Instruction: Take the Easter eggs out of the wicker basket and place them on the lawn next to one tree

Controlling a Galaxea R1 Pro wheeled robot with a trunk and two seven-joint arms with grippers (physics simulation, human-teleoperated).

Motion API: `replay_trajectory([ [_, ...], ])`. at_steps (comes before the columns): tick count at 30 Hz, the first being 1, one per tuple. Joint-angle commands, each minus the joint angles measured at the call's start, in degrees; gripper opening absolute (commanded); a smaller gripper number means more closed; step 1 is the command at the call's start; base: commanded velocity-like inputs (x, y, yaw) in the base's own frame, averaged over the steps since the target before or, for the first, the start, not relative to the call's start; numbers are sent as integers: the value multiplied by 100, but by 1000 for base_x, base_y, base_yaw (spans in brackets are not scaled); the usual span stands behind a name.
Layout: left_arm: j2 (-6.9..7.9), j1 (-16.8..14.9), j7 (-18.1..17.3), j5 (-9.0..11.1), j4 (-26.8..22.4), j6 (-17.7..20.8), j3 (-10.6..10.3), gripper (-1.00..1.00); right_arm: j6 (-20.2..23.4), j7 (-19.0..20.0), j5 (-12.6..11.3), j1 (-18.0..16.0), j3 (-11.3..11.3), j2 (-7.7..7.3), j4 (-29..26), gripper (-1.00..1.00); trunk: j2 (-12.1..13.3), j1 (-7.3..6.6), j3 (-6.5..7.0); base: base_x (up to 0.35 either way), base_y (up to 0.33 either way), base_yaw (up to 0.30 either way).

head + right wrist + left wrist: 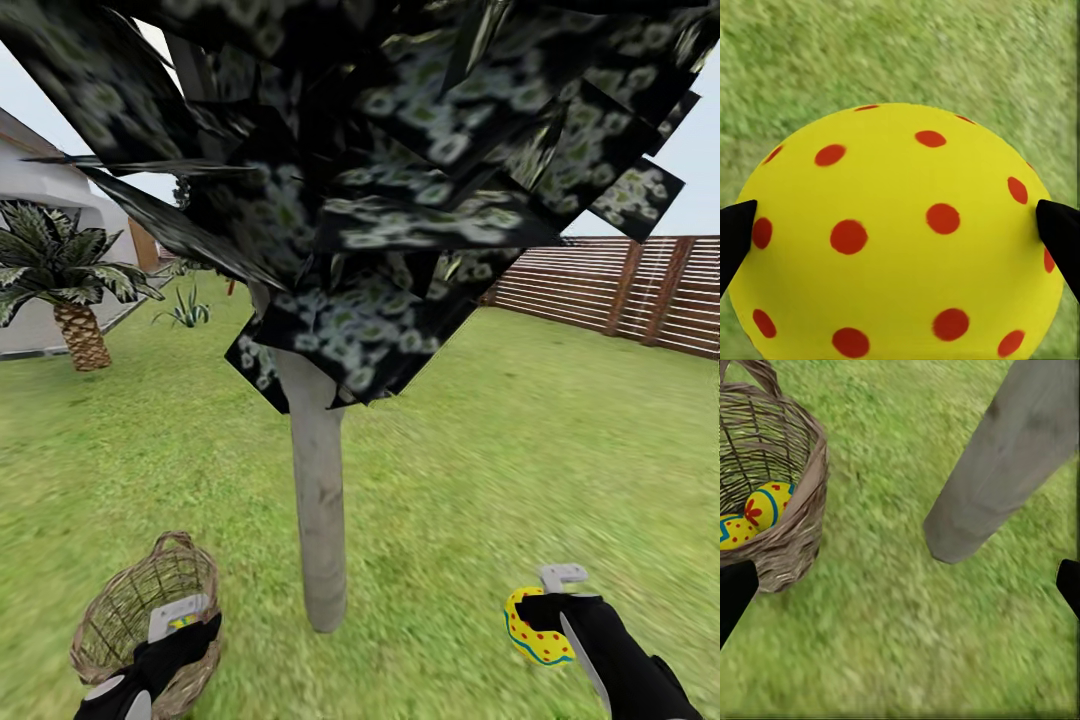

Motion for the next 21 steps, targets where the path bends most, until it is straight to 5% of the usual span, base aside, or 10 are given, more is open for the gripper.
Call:
replay_trajectory([
  [1,1,-3,37,60,-13,33,-4,100,26,42,41,-3,-12,1,-7,-100,-4,-1,-7,-143,-277,0],
  [14,2,-2,37,69,-13,33,-4,100,18,38,41,-3,-12,1,-7,-100,-4,-1,-7,-137,-276,3],
  [21,1,-3,37,69,-16,33,-4,100,17,35,41,-3,-5,5,1,-100,-4,-1,-7,-11,-281,254],
])
